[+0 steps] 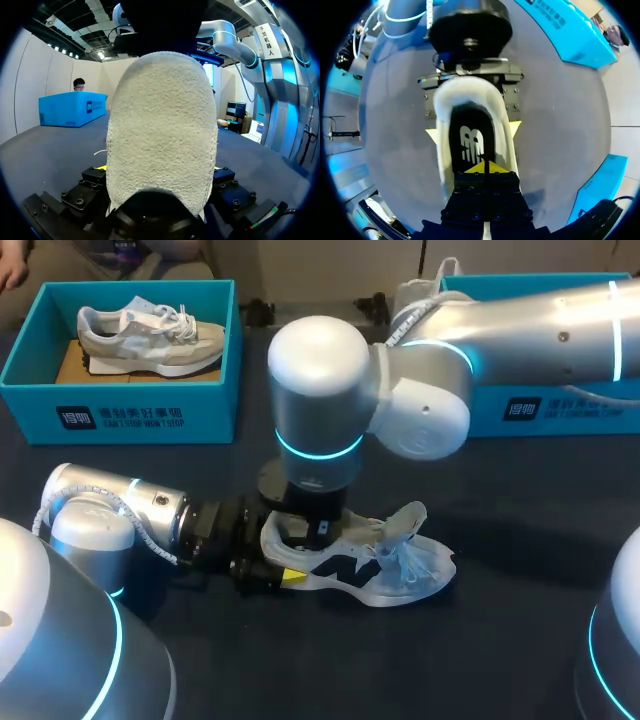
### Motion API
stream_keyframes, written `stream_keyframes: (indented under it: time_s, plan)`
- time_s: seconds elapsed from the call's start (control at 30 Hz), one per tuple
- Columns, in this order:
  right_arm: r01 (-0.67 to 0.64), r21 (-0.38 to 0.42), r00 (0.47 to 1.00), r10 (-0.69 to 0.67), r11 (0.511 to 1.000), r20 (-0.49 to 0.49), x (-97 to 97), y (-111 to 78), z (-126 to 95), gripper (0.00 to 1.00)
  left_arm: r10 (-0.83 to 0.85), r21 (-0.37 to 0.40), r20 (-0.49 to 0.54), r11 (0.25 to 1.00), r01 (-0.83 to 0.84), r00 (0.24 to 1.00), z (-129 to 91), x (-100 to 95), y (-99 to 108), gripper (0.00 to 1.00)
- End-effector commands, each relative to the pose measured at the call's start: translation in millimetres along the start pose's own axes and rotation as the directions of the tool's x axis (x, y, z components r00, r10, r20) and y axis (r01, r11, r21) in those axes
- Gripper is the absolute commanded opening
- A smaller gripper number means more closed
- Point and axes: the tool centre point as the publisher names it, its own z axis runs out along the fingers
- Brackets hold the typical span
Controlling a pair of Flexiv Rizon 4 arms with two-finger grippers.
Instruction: Take the shoe out of the shoebox, open the shoe tongue, remove and reinsert the insole, then place the shoe into the shoebox
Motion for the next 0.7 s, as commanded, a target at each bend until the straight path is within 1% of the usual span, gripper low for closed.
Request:
stream_keyframes:
  time_s: [0.03,0.3,0.37,0.53,0.57,0.63,0.7]
  plan:
    - [-0.015,-0.005,1.0,0.015,1.0,-0.005,-4.1,-13.0,3.7,0.0,-0.001,-0.002,-0.001,1.0,0.001,1.0,0.4,0.8,0.4,0.0]
    - [-0.058,0.007,0.998,0.058,0.998,-0.017,-4.8,-32.1,12.2,0.0,-0.001,-0.002,-0.001,1.0,0.001,1.0,0.4,0.8,0.4,0.0]
    - [-0.069,0.024,0.997,0.069,0.997,-0.026,-4.3,-34.7,12.7,0.0,-0.001,-0.002,-0.001,1.0,0.001,1.0,0.4,0.8,0.4,0.0]
    - [-0.079,0.027,0.996,0.08,0.997,-0.033,-4.1,-41.6,15.8,0.0,-0.001,-0.002,-0.001,1.0,0.001,1.0,0.4,0.8,0.4,0.0]
    - [-0.084,0.027,0.996,0.085,0.996,-0.037,-4.0,-42.8,16.8,0.04,-0.001,-0.002,-0.001,1.0,0.001,1.0,0.4,0.8,0.4,0.0]
    - [-0.088,0.023,0.995,0.089,0.996,-0.043,-4.3,-44.3,18.3,0.22,-0.001,-0.002,-0.001,1.0,0.001,1.0,0.4,0.8,0.4,0.0]
    - [-0.091,0.021,0.995,0.092,0.996,-0.048,-5.0,-45.3,19.5,0.31,-0.001,-0.002,-0.001,1.0,0.001,1.0,0.4,0.8,0.4,0.0]
